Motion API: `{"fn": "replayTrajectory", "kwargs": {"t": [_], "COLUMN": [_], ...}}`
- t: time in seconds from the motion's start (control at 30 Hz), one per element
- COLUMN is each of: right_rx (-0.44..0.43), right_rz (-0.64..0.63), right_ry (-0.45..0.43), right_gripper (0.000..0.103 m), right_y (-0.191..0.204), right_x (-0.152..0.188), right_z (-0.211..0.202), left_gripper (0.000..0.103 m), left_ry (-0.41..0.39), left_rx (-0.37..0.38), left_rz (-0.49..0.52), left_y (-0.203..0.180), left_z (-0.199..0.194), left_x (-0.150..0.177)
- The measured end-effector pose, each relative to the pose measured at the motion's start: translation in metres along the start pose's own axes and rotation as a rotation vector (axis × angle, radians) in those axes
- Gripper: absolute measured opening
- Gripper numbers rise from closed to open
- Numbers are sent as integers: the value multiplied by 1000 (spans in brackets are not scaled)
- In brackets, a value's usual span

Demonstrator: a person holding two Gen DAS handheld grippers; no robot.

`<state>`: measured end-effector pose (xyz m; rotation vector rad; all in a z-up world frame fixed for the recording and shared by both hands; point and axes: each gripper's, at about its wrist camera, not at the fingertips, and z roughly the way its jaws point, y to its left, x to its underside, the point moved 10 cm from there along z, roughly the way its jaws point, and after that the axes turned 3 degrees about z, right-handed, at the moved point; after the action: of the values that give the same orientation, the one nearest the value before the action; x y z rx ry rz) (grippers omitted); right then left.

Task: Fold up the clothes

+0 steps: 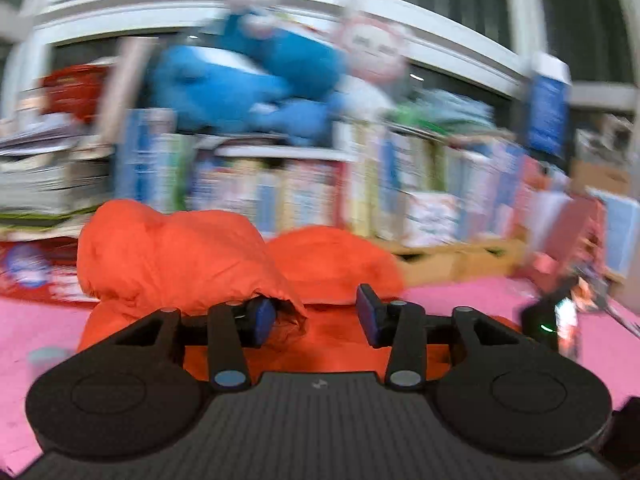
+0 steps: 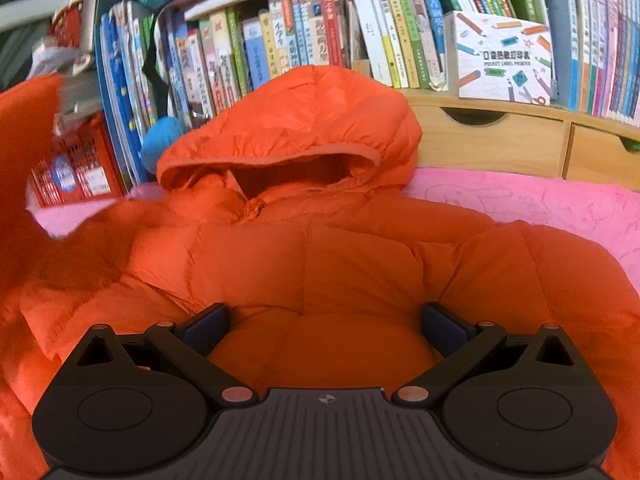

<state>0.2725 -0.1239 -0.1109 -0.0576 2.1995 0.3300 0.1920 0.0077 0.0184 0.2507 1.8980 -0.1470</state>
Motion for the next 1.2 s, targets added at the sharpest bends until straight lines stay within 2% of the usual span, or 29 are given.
{"fn": "replayTrajectory", "kwargs": {"t": [0.1,0.2,0.23,0.3,0.4,0.53,0.67,0.77,0.83,0.87,0.93,1.0,1.13,1.2], "right_rx": [-61,-119,-133,-153,-157,-173,-189,-260,-342,-385,-438,-544,-790,-742], "right_rz": [98,210,242,280,286,307,328,375,303,256,62,-98,-112,-145], "right_ry": [-39,-85,-99,-113,-115,-122,-127,-139,-176,-198,-180,-111,66,102], "right_gripper": [103,103,103,103,103,103,103,103,103,103,103,103,103,103], "right_y": [-10,-23,-28,-33,-34,-37,-39,-43,-30,-21,13,57,114,122], "right_x": [-5,-10,-12,-14,-15,-17,-17,-24,-39,-47,-56,-59,-61,-52], "right_z": [-7,-13,-14,-16,-15,-15,-15,-28,-54,-69,-93,-106,-109,-99], "left_gripper": [52,56,59,74,80,90,90,90,92,98,101,103,103,103], "left_ry": [80,199,208,190,151,145,224,283,301,306,314,310,298,297], "left_rx": [51,85,119,217,312,327,282,272,289,301,325,340,338,335], "left_rz": [65,134,169,243,336,404,518,509,440,408,347,311,299,303], "left_y": [-32,-48,-55,-72,-92,-103,-107,-103,-100,-98,-96,-94,-92,-91], "left_z": [24,42,39,26,7,-1,15,33,43,47,52,54,52,51], "left_x": [12,39,46,51,48,49,75,93,101,104,109,112,115,115]}}
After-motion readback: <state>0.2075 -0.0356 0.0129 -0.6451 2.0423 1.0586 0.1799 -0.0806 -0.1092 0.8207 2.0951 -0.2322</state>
